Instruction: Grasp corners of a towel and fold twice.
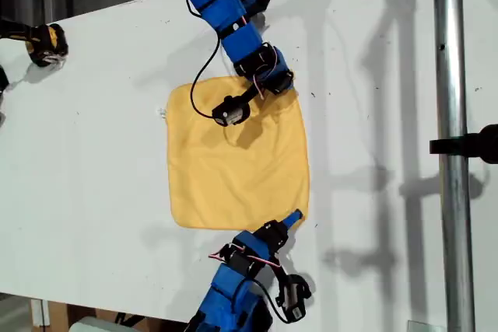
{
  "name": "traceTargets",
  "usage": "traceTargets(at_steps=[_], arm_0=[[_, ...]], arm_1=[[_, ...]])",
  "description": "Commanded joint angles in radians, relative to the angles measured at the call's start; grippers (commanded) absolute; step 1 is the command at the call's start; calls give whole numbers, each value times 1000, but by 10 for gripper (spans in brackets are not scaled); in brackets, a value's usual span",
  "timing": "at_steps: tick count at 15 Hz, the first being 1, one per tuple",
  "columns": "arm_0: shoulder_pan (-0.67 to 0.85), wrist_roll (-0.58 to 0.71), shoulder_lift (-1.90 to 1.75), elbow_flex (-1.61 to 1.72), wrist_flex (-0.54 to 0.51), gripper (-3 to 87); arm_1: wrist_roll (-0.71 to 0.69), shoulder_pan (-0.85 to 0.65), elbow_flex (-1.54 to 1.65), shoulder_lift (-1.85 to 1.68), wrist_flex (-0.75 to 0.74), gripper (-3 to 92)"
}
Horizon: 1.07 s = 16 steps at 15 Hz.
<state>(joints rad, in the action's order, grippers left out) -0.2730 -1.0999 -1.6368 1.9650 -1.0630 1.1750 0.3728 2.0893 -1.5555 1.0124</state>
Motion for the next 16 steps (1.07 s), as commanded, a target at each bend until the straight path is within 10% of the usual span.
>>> traceTargets(at_steps=[1,7,16], arm_0=[[-6,-31,8,-15,40,321],[-54,-144,91,14,167,297],[-92,-288,63,179,374,-21]], arm_1=[[-9,-2,-46,-6,8,-2],[-9,3,-51,-5,9,-2],[-5,6,-63,3,20,-2]])
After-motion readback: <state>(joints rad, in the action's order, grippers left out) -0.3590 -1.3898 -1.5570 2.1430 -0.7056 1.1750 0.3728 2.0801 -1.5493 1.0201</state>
